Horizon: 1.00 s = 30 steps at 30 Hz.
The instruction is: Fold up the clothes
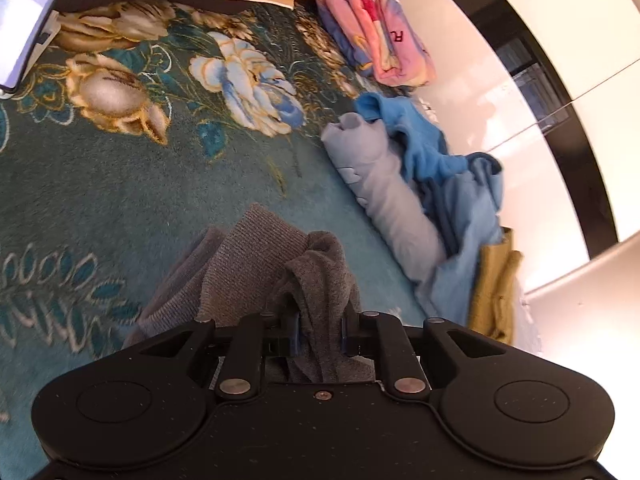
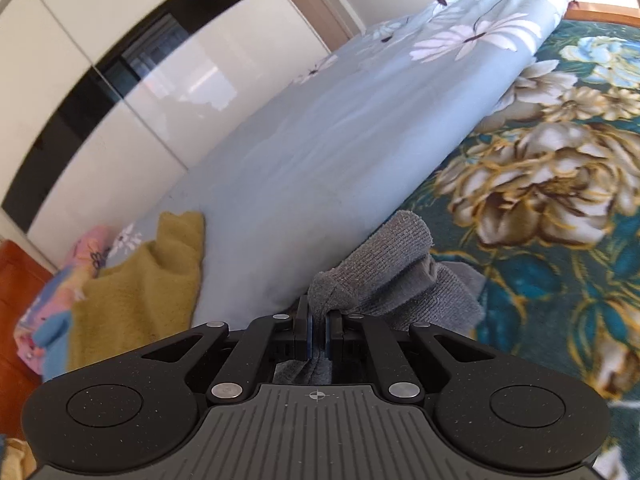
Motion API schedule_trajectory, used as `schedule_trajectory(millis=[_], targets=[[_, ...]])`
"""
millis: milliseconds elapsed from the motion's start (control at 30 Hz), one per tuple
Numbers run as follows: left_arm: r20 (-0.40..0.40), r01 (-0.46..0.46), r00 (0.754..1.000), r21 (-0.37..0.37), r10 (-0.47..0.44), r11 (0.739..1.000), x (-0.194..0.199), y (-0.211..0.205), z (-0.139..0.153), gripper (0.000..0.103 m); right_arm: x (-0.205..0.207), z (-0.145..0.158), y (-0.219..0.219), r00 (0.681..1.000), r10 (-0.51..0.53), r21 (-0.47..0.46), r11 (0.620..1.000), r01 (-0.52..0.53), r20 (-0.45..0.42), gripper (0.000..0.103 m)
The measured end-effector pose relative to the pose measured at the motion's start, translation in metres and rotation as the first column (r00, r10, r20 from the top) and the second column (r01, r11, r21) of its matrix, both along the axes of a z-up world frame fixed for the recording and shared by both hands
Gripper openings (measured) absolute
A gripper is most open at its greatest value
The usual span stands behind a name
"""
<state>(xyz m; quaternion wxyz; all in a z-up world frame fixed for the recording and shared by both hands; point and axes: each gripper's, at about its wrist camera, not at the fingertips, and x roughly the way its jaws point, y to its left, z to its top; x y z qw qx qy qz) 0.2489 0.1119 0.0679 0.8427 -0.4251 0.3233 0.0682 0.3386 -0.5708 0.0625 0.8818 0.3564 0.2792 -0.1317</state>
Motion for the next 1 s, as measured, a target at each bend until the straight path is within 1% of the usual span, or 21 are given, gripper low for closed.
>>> schedule_trajectory(millis=[67,167,200,233,267,300,333,367,400,433,467,500,567,633,700,800,833,900,933,967,1000], targets=[[-0.023,-0.003,1.000,0.019,0.004,1.000,0.006,-0.002,-0.007,0.017,0.014,-0.012,0.002,0.999,-0.003,0.004,1.000,0.003,-0.046,0.004],[-0.036,0.010,0.999,0.060,-0.007,0.998,0.010,-0.006,-0.013,0.019,0.024,-0.028,0.001,0.997,0.018,0.032,0.999,-0.016,-0.078,0.006],[-0.037,0.027,0.999,0.080,-0.024,0.996,0.008,-0.008,-0.012,0.022,0.023,-0.029,0.000,0.998,0.025,0.045,0.999,-0.022,-0.065,0.008],[-0.036,0.049,0.998,0.102,-0.046,0.994,0.006,-0.011,-0.009,0.030,0.019,-0.028,-0.001,0.999,0.035,0.059,0.998,-0.032,-0.042,0.010],[-0.038,0.072,0.997,0.119,-0.068,0.990,0.003,-0.014,-0.006,0.038,0.013,-0.026,-0.002,0.999,0.043,0.070,0.997,-0.041,-0.019,0.016],[-0.036,0.095,0.995,0.129,-0.091,0.987,-0.003,-0.016,-0.002,0.041,0.007,-0.022,-0.004,0.998,0.056,0.080,0.995,-0.056,0.002,0.023],[-0.028,0.118,0.993,0.140,-0.115,0.983,-0.010,-0.017,0.002,0.047,-0.002,-0.016,-0.005,0.997,0.074,0.079,0.994,-0.076,0.025,0.030],[-0.016,0.137,0.991,0.157,-0.136,0.978,-0.019,-0.019,0.006,0.052,-0.012,-0.010,-0.006,0.995,0.092,0.072,0.993,-0.095,0.049,0.047],[-0.004,0.152,0.988,0.183,-0.154,0.971,-0.029,-0.021,0.010,0.055,-0.023,-0.004,-0.006,0.991,0.110,0.051,0.992,-0.114,0.070,0.065],[0.001,0.147,0.989,0.213,-0.151,0.966,-0.039,-0.023,0.013,0.062,-0.034,0.000,-0.006,0.989,0.126,0.018,0.992,-0.128,0.080,0.073],[0.003,0.134,0.990,0.244,-0.139,0.960,-0.049,-0.023,0.015,0.065,-0.043,0.004,-0.005,0.986,0.142,-0.018,0.990,-0.141,0.084,0.076],[0.005,0.121,0.992,0.275,-0.127,0.954,-0.060,-0.024,0.018,0.066,-0.051,0.004,-0.005,0.986,0.150,-0.042,0.988,-0.148,0.073,0.076],[-0.006,0.051,0.999,0.284,-0.052,0.958,-0.082,-0.023,0.015,0.065,-0.061,-0.007,-0.007,0.990,0.138,-0.025,0.990,-0.137,0.024,0.076],[-0.022,0.001,1.000,0.249,0.004,0.968,-0.100,-0.023,0.005,0.065,-0.065,-0.024,-0.011,0.995,0.101,0.051,0.994,-0.100,-0.013,0.076],[-0.051,-0.038,0.997,0.217,0.051,0.975,-0.109,-0.020,-0.008,0.065,-0.066,-0.040,-0.012,0.997,0.076,0.131,0.989,-0.073,-0.018,0.077],[-0.064,-0.065,0.995,0.101,0.072,0.993,-0.107,-0.015,-0.027,0.064,-0.061,-0.052,-0.006,0.998,0.069,0.196,0.978,-0.069,0.009,0.078],[-0.055,-0.072,0.996,0.087,0.077,0.994,-0.105,-0.016,-0.030,0.065,-0.058,-0.055,-0.005,0.998,0.060,0.212,0.975,-0.063,0.016,0.078],[-0.026,-0.085,0.996,0.082,0.088,0.993,-0.101,-0.018,-0.034,0.065,-0.053,-0.058,-0.003,0.999,0.030,0.240,0.970,-0.038,0.036,0.078],[-0.011,-0.092,0.996,0.079,0.093,0.993,-0.099,-0.019,-0.036,0.065,-0.051,-0.059,-0.003,0.999,0.016,0.256,0.966,-0.027,0.045,0.076],[0.003,-0.098,0.995,0.077,0.098,0.992,-0.097,-0.020,-0.038,0.065,-0.049,-0.060,-0.003,0.999,-0.009,0.265,0.964,-0.002,0.041,0.058],[0.018,-0.105,0.994,0.074,0.104,0.992,-0.095,-0.021,-0.040,0.065,-0.047,-0.062,-0.002,0.999,-0.042,0.267,0.963,0.035,0.023,0.031]])
